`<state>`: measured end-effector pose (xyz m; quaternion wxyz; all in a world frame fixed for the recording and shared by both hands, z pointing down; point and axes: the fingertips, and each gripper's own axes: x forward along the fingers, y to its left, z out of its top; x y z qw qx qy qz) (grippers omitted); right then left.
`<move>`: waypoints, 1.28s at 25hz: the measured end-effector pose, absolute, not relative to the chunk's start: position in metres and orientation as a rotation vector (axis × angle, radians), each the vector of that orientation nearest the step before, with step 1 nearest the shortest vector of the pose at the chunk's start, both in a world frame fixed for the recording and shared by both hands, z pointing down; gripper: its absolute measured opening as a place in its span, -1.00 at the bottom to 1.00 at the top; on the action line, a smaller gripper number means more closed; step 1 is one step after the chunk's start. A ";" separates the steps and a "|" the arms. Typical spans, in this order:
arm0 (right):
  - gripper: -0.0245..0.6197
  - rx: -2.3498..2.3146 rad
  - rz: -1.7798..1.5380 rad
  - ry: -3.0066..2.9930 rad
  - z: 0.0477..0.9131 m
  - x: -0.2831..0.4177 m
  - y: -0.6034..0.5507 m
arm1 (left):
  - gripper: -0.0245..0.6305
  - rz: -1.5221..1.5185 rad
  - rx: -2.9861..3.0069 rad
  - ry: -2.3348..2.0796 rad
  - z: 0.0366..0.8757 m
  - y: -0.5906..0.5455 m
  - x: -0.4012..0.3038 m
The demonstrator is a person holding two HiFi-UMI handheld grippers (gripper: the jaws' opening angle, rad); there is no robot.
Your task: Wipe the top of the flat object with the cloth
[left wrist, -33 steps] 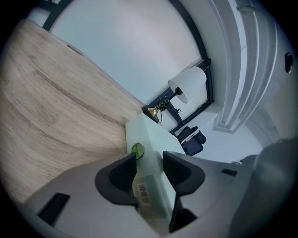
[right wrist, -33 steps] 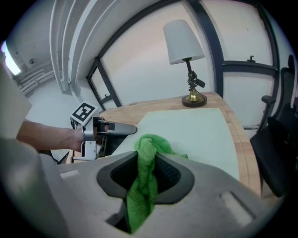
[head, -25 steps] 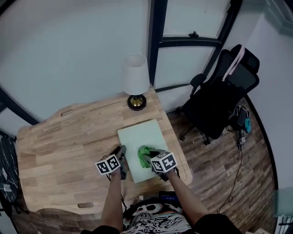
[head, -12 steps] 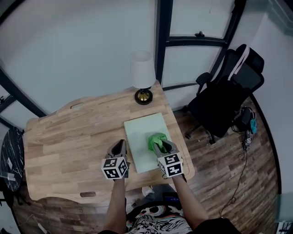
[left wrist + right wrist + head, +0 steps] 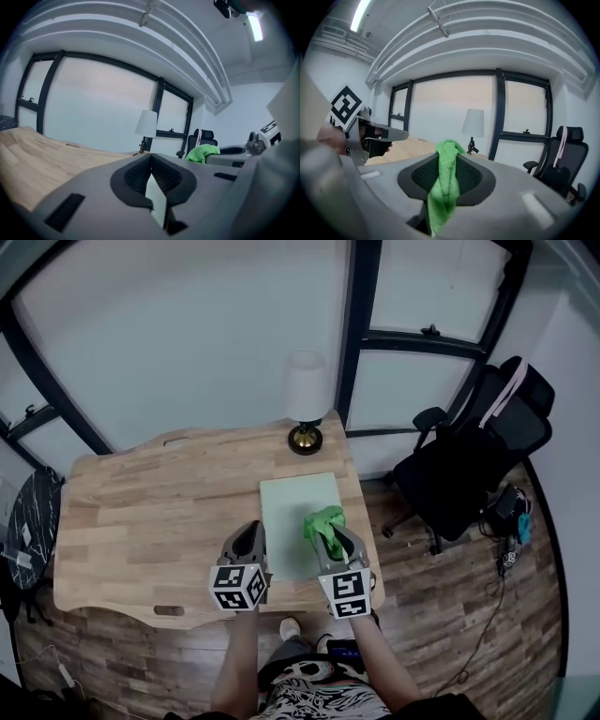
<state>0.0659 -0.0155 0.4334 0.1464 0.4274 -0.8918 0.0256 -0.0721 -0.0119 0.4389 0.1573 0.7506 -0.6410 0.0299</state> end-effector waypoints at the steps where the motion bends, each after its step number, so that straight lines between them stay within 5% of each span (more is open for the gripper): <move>1: -0.63 1.228 0.065 -2.582 0.429 0.069 -0.010 | -0.90 0.072 2.146 -1.843 0.433 -0.008 -0.066; 32: -0.63 1.115 0.012 -2.664 0.413 0.108 0.027 | -0.90 0.049 2.022 -1.995 0.416 0.050 -0.045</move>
